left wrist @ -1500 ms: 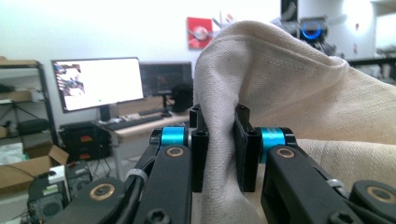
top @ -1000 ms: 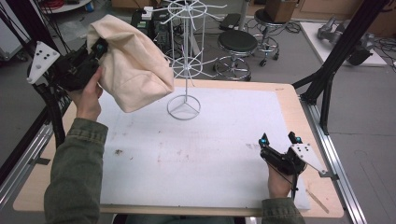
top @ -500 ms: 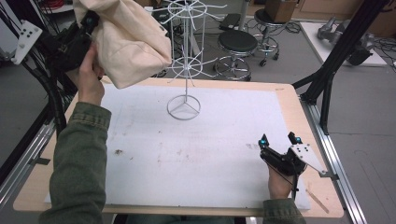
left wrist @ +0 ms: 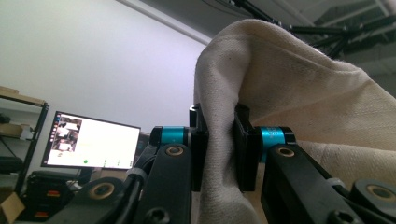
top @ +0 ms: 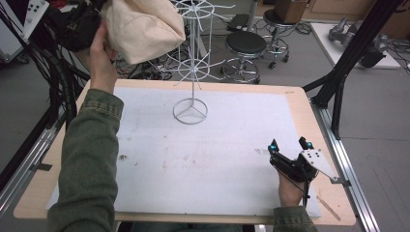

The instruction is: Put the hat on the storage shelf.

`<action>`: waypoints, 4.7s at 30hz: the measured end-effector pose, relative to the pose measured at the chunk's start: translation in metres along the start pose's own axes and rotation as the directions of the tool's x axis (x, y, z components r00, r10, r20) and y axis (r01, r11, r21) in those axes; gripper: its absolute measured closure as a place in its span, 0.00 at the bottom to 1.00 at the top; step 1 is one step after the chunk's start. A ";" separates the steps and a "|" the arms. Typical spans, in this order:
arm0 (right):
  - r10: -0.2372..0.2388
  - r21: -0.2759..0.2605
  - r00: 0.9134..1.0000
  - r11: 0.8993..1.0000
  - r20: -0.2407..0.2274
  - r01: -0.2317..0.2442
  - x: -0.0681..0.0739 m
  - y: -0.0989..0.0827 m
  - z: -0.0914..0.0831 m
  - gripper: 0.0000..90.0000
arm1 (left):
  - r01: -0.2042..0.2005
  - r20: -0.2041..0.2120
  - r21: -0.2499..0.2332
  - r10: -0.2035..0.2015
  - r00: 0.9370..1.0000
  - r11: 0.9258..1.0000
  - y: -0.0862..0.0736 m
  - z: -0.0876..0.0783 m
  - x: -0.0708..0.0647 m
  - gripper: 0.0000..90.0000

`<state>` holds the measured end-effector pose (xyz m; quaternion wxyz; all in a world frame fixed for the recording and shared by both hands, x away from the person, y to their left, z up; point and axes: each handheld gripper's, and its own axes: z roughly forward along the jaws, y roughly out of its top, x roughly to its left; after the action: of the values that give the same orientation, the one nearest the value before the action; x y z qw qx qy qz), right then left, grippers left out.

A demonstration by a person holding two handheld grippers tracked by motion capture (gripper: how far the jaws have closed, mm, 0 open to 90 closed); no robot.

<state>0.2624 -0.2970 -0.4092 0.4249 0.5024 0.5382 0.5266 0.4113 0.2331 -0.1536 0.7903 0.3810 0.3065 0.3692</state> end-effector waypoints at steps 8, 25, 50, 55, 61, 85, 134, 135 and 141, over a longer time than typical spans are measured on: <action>-0.003 0.001 1.000 1.000 -0.003 0.003 0.001 0.000 0.000 0.05 | 0.015 -0.057 -0.012 -0.016 0.998 1.000 -0.006 0.020 -0.007 0.89; 0.008 -0.010 1.000 1.000 -0.006 -0.008 0.000 0.000 0.001 0.05 | 0.003 -0.060 0.048 0.000 0.998 0.999 -0.060 -0.005 0.001 0.87; 0.013 -0.013 1.000 1.000 -0.013 -0.013 0.001 0.000 0.002 0.05 | -0.073 -0.032 0.189 0.081 0.996 0.979 -0.126 -0.058 0.005 0.85; 0.015 -0.014 1.000 1.000 -0.013 -0.015 0.001 0.001 0.001 0.05 | -0.071 -0.040 0.211 0.081 0.996 0.975 -0.131 -0.062 0.008 0.85; 0.018 -0.012 1.000 1.000 -0.012 -0.018 0.001 0.001 0.001 0.05 | -0.082 -0.050 0.244 0.097 0.994 0.966 -0.137 -0.067 0.013 0.85; 0.013 -0.013 1.000 1.000 -0.012 -0.014 0.001 0.001 0.001 0.05 | -0.052 -0.038 0.260 0.064 0.997 0.964 -0.133 -0.068 0.017 0.59; 0.023 -0.008 1.000 1.000 -0.017 -0.023 0.003 0.000 0.002 0.05 | -0.192 -0.170 0.300 0.250 0.953 0.935 -0.087 -0.154 0.016 0.19; 0.021 -0.009 1.000 1.000 -0.017 -0.021 0.003 0.001 0.002 0.05 | -0.189 -0.176 0.301 0.249 0.952 0.935 -0.087 -0.158 0.016 0.19; 0.023 -0.009 1.000 1.000 -0.018 -0.023 0.003 0.001 0.002 0.05 | -0.199 -0.205 0.314 0.271 0.941 0.928 -0.090 -0.187 0.019 0.19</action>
<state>0.2636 -0.2940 -0.4086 0.4163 0.5020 0.5337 0.5384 0.3106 0.2794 -0.3297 0.6321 0.4778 0.4039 0.4572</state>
